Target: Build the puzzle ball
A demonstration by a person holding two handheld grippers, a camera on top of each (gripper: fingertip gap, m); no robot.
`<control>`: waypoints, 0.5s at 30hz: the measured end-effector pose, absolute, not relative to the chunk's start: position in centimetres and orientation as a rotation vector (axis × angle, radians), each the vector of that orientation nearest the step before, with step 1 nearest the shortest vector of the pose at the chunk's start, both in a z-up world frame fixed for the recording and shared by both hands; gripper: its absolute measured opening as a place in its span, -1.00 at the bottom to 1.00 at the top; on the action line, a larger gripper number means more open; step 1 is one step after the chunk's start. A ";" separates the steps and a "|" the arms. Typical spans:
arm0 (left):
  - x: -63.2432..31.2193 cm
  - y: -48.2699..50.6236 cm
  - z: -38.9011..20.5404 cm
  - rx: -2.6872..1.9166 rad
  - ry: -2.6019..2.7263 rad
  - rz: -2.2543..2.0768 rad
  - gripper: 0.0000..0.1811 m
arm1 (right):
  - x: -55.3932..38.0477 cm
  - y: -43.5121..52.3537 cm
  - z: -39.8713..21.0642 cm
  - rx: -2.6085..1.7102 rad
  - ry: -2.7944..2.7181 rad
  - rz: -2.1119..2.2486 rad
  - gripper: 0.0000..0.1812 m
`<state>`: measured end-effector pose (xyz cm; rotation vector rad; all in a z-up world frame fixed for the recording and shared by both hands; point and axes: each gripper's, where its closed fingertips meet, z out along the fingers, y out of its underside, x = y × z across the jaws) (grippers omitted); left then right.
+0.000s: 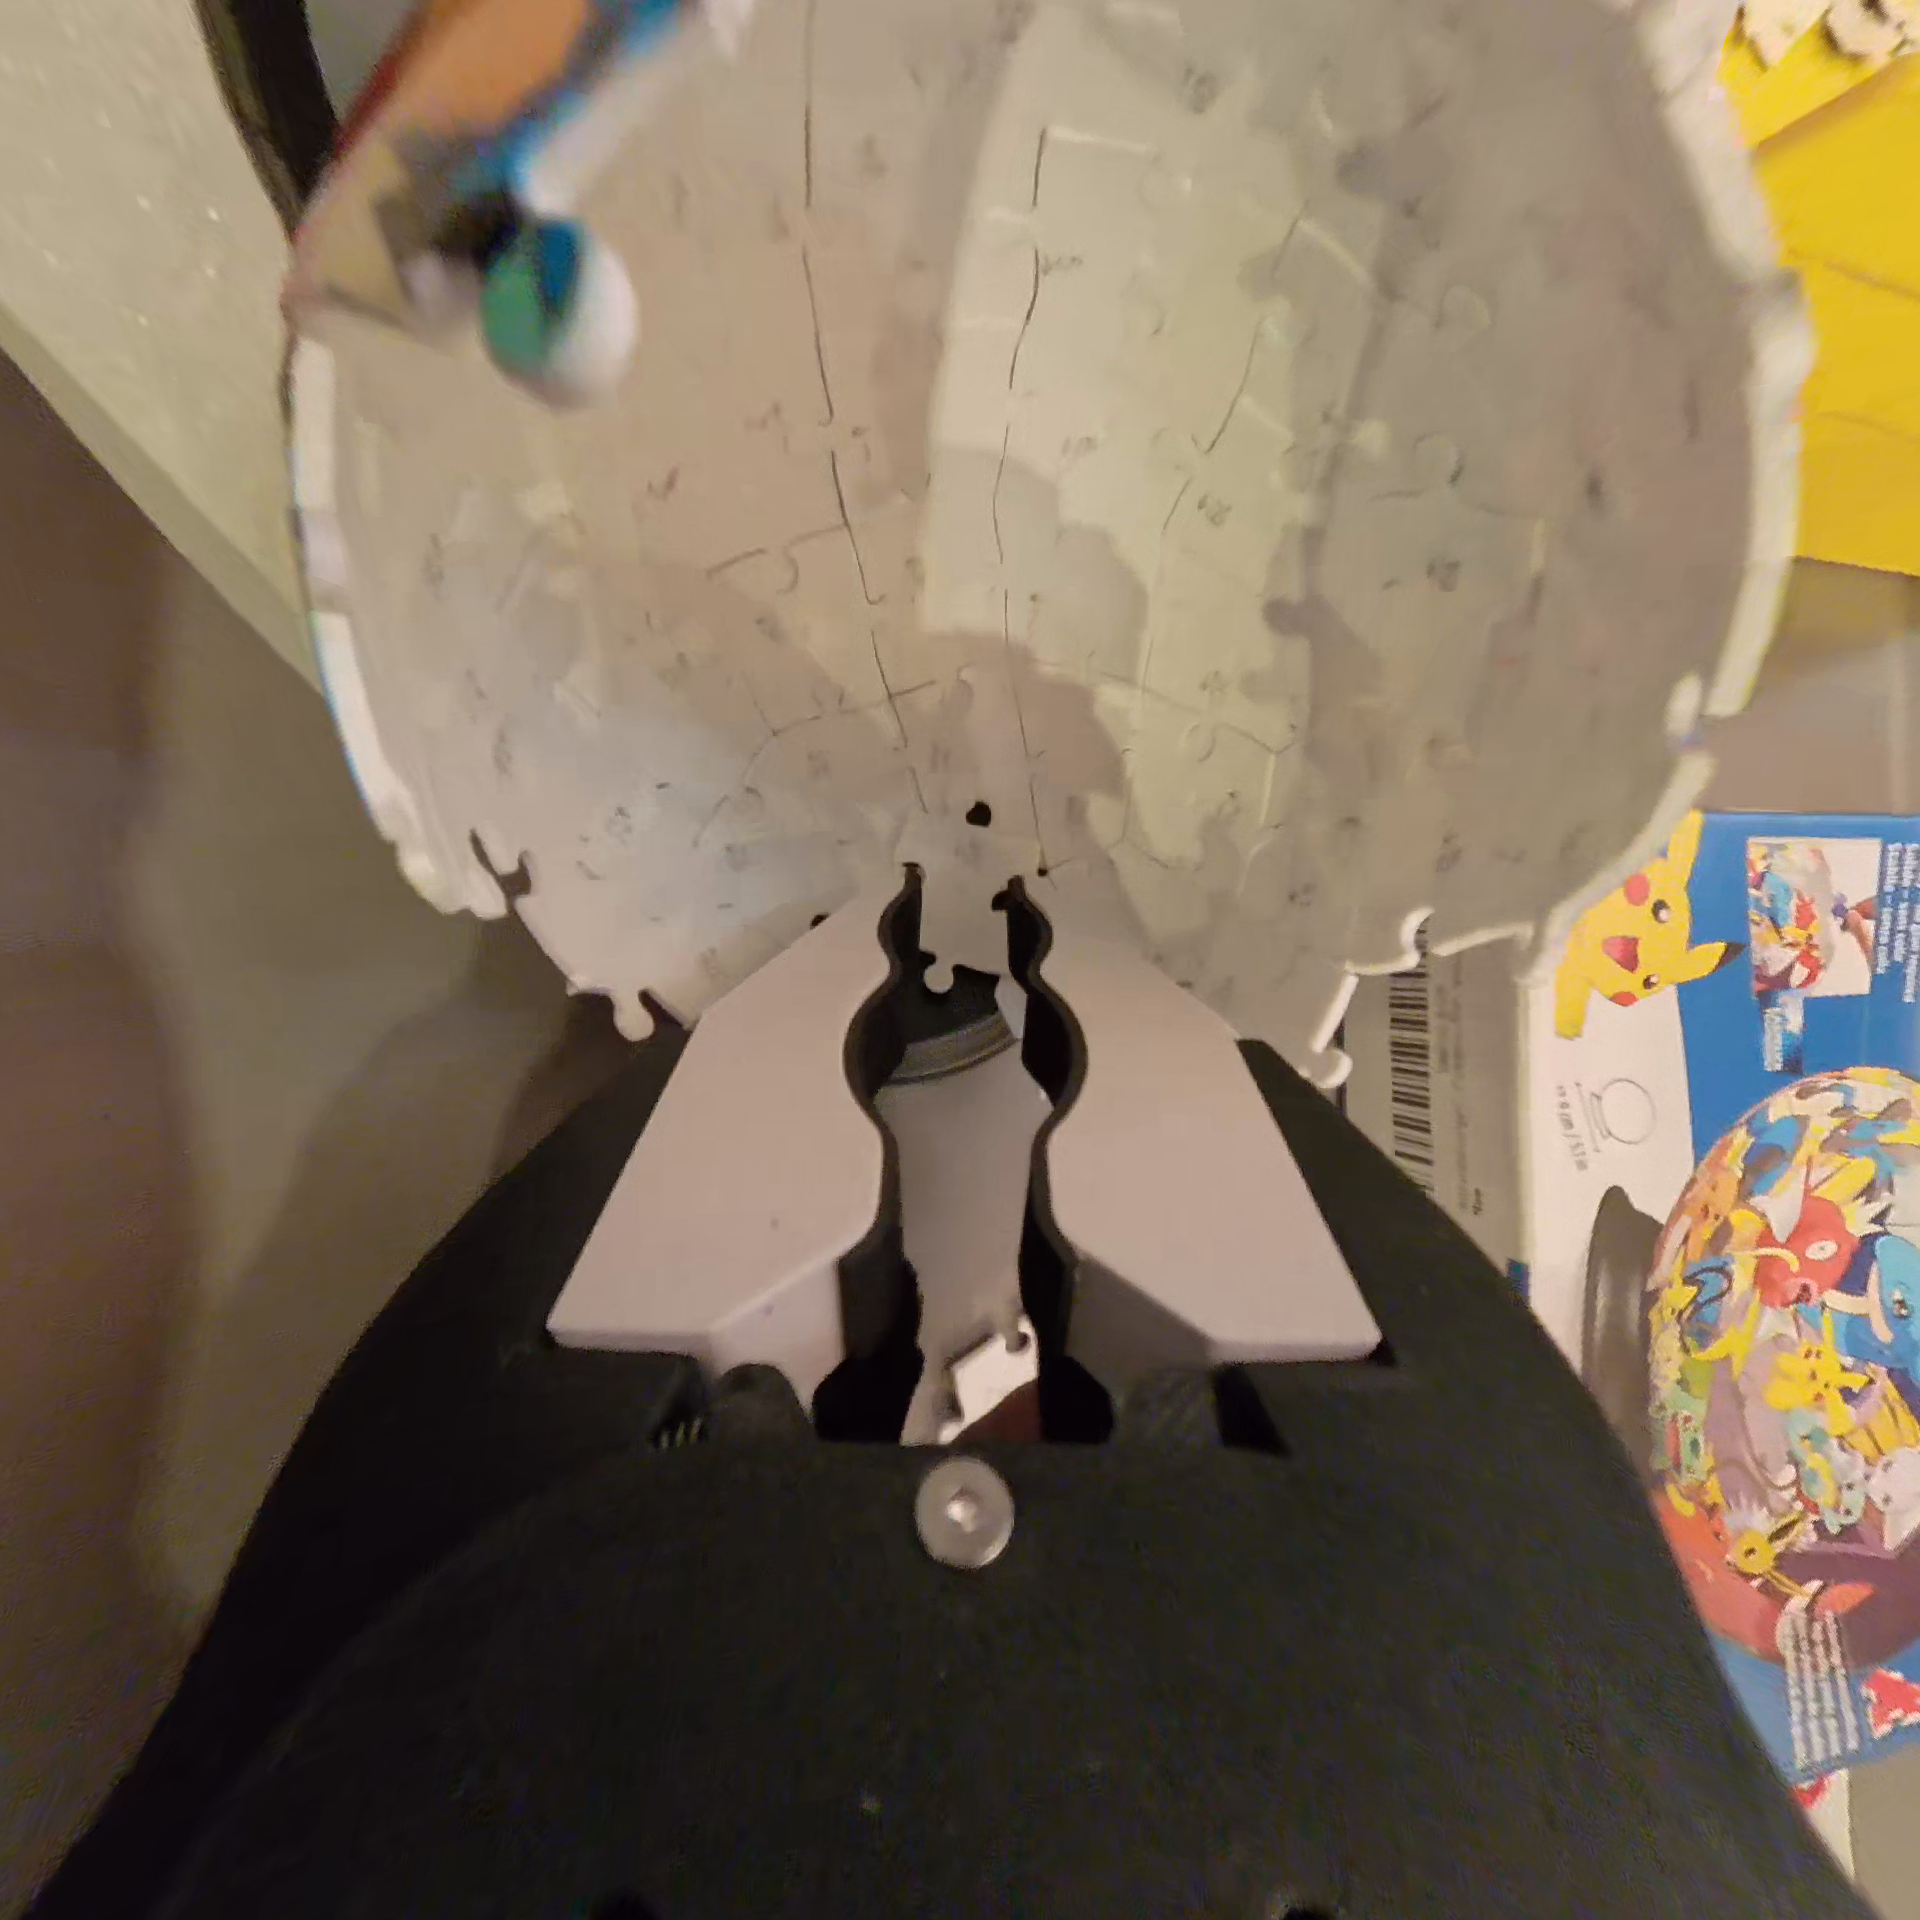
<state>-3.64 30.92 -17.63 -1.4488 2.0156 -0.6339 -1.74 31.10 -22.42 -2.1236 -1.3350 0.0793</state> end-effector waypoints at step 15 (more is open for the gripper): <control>-3.6 31.0 -17.6 -1.442 2.015 -0.627 0.40 | -1.2 30.7 -22.6 -2.229 -1.284 0.060 -0.86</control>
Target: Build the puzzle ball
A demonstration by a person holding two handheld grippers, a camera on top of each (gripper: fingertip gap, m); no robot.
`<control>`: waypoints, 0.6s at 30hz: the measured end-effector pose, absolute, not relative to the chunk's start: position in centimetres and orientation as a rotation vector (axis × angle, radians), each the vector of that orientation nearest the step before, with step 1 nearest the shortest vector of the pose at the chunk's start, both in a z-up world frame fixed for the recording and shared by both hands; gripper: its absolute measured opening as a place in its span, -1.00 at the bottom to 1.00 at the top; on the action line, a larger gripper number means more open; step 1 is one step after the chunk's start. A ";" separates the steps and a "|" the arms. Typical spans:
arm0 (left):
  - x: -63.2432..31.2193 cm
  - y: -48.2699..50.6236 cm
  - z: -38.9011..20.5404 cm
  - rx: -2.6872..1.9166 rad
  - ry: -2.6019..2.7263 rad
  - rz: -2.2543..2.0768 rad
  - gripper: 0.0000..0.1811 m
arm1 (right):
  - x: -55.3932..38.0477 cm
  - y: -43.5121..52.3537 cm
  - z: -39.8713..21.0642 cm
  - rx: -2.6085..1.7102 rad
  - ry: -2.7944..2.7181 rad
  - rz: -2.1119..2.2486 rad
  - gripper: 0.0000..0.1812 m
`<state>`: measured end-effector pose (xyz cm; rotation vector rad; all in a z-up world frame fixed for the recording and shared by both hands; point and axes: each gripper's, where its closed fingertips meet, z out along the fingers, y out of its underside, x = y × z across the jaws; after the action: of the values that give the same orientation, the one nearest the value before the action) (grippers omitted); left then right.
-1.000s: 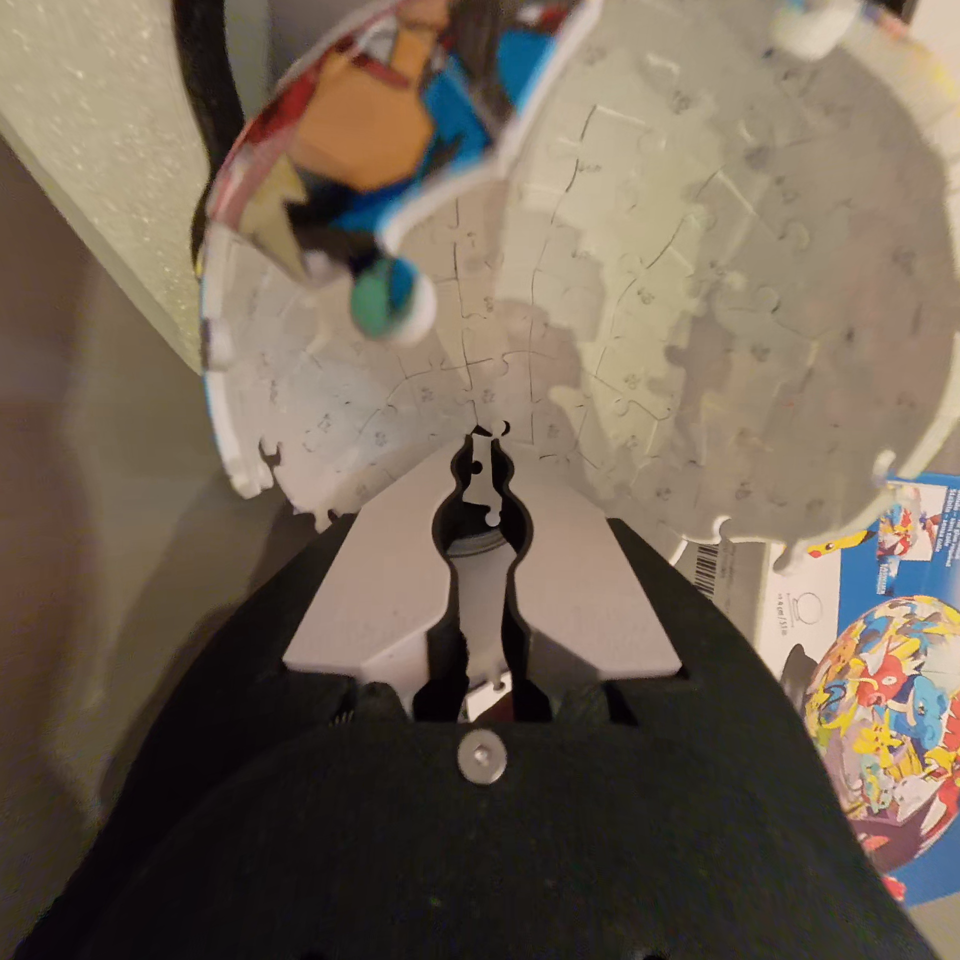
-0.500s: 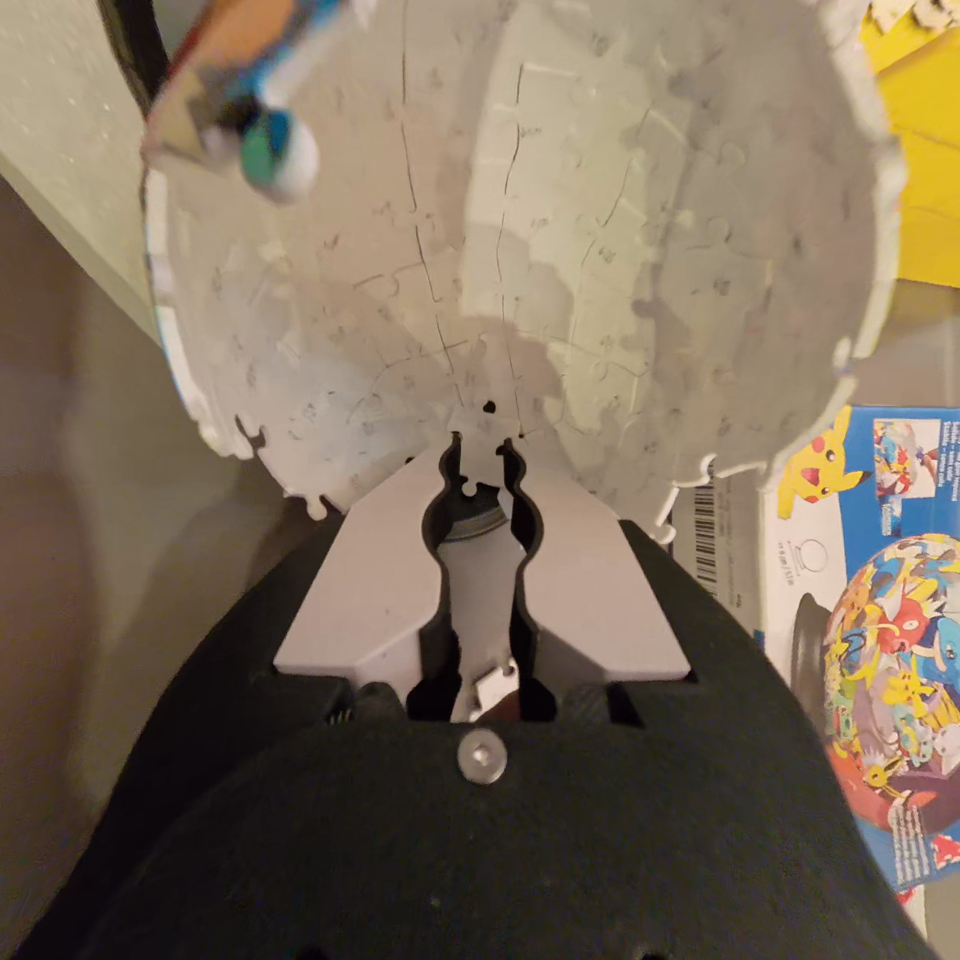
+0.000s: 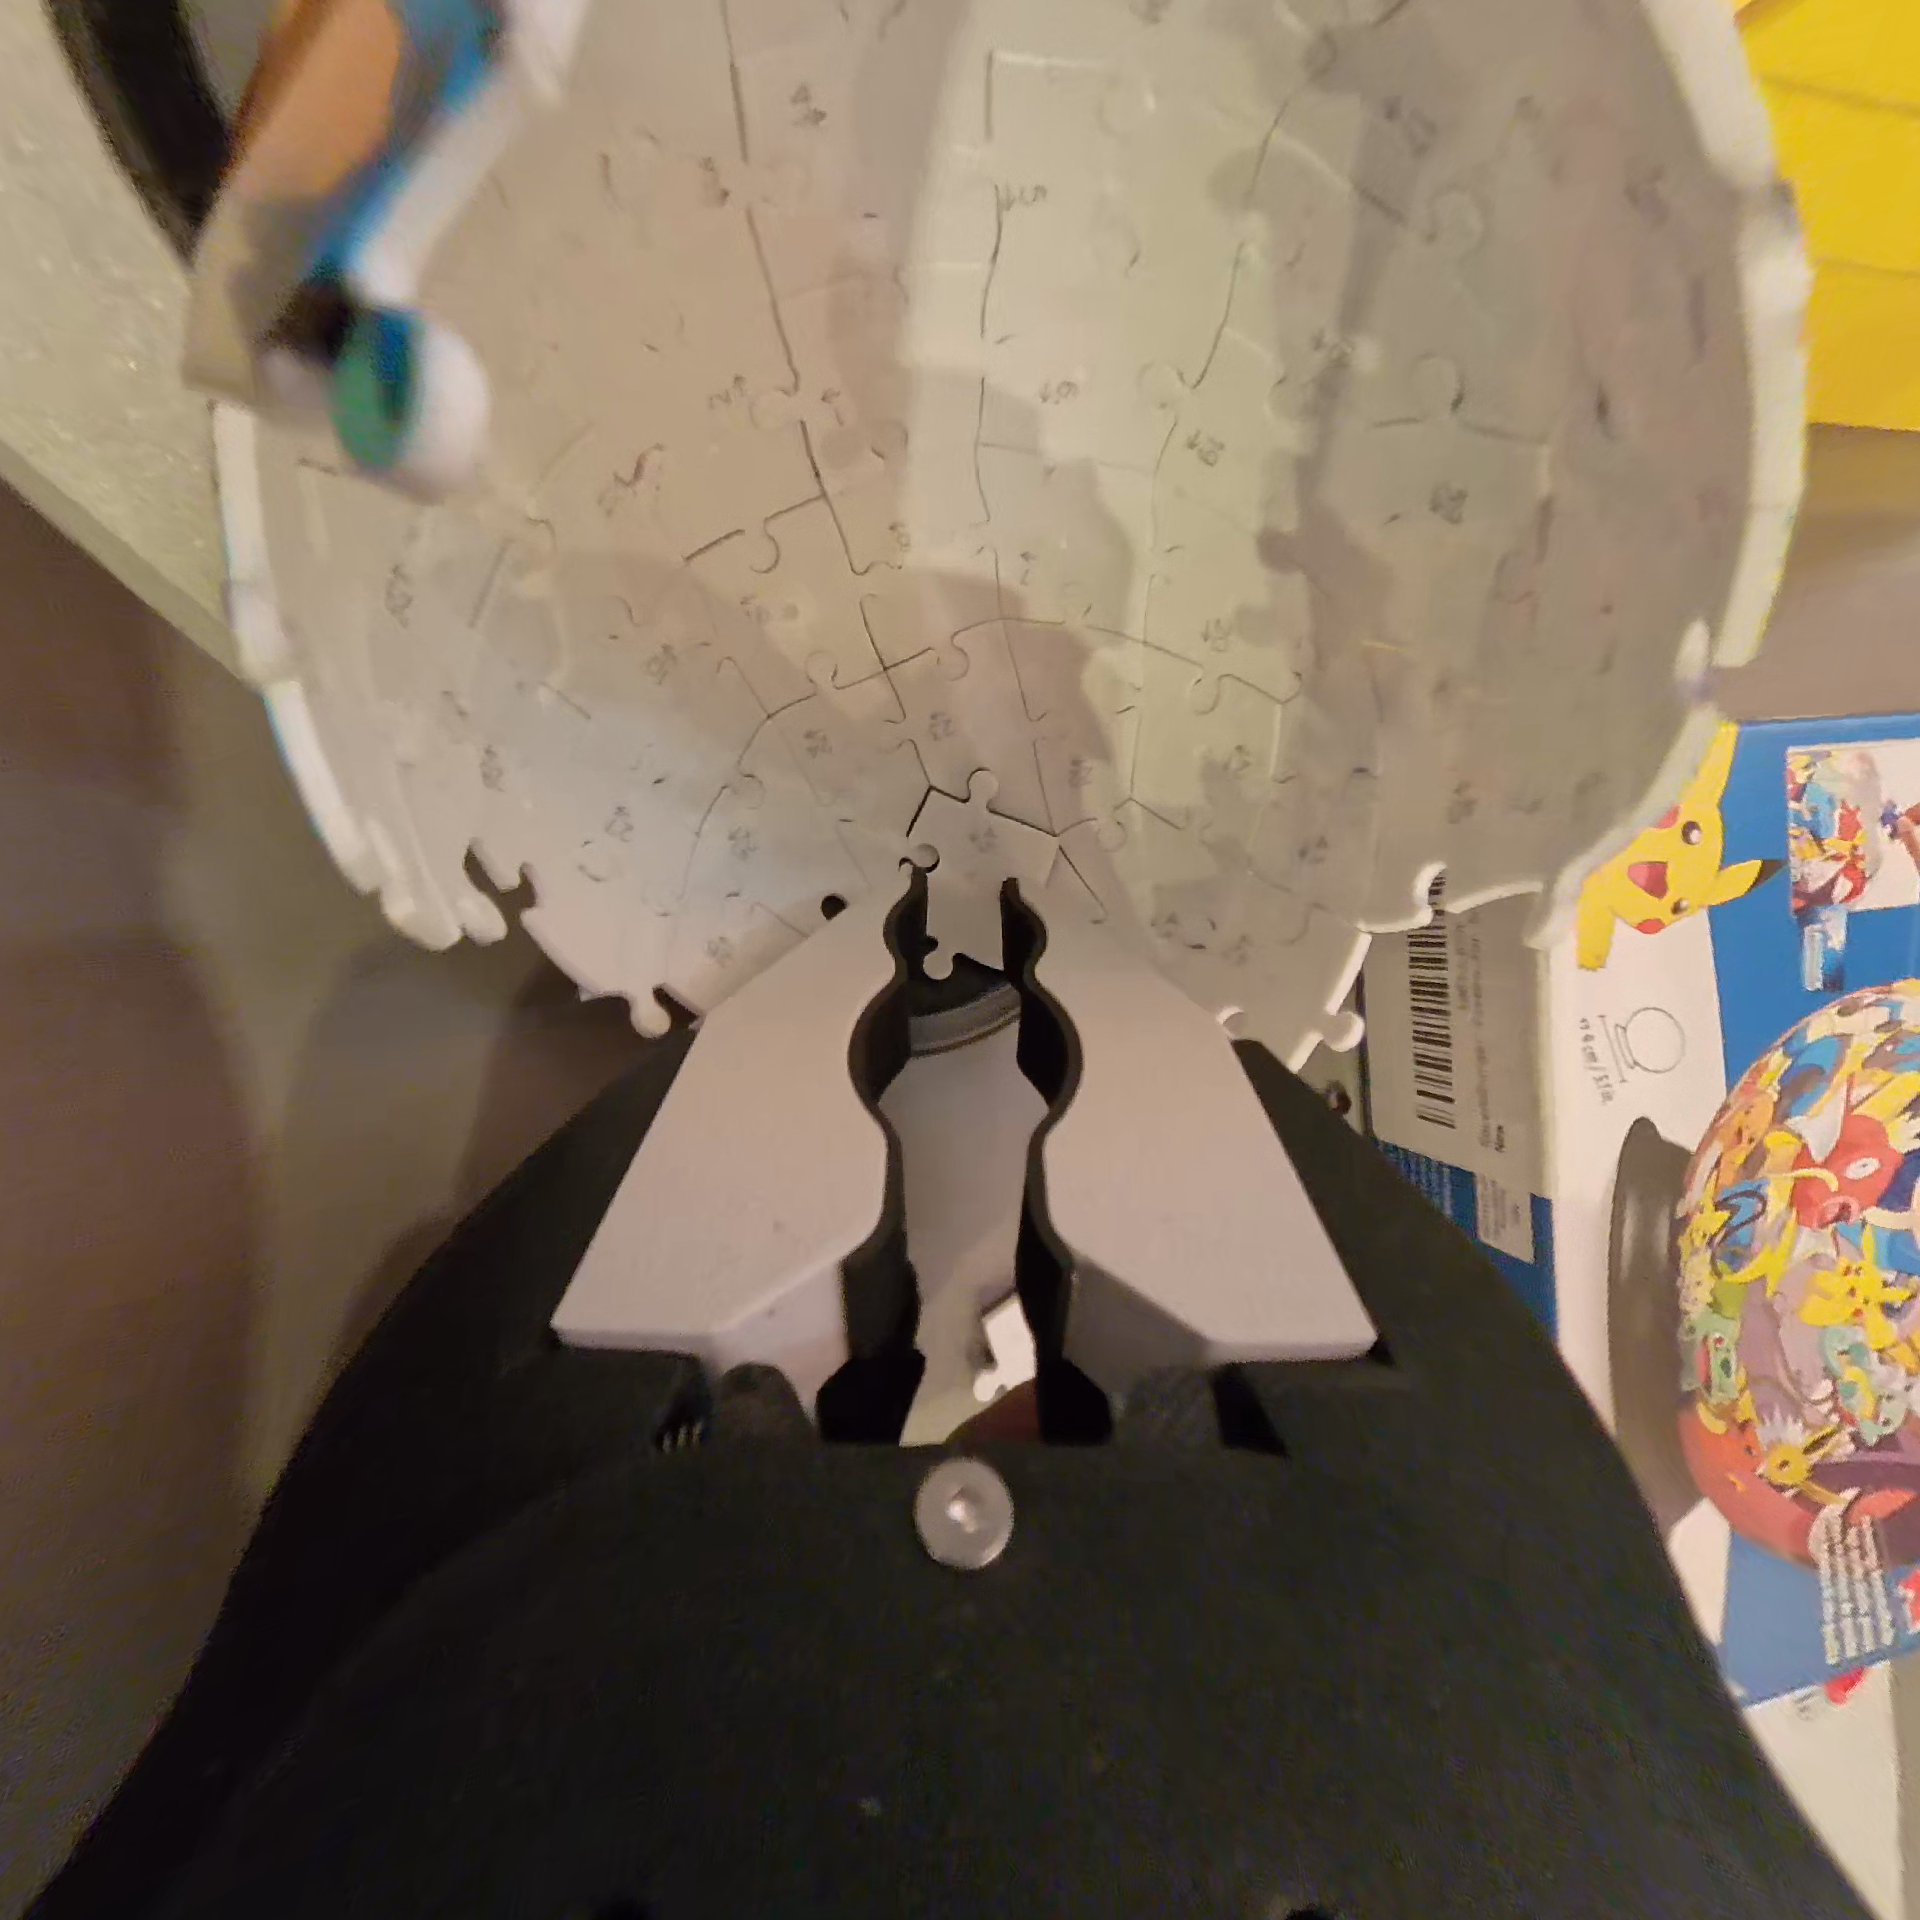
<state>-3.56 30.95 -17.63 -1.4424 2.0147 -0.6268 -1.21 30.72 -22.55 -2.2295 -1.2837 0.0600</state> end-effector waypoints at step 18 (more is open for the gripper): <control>-3.5 31.1 -17.7 -1.438 2.015 -0.625 0.40 | -2.1 31.1 -22.6 -2.229 -1.251 0.121 -0.85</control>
<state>-3.47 31.13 -17.66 -1.4378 2.0151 -0.6253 -2.10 31.08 -22.62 -2.2285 -1.2512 0.1205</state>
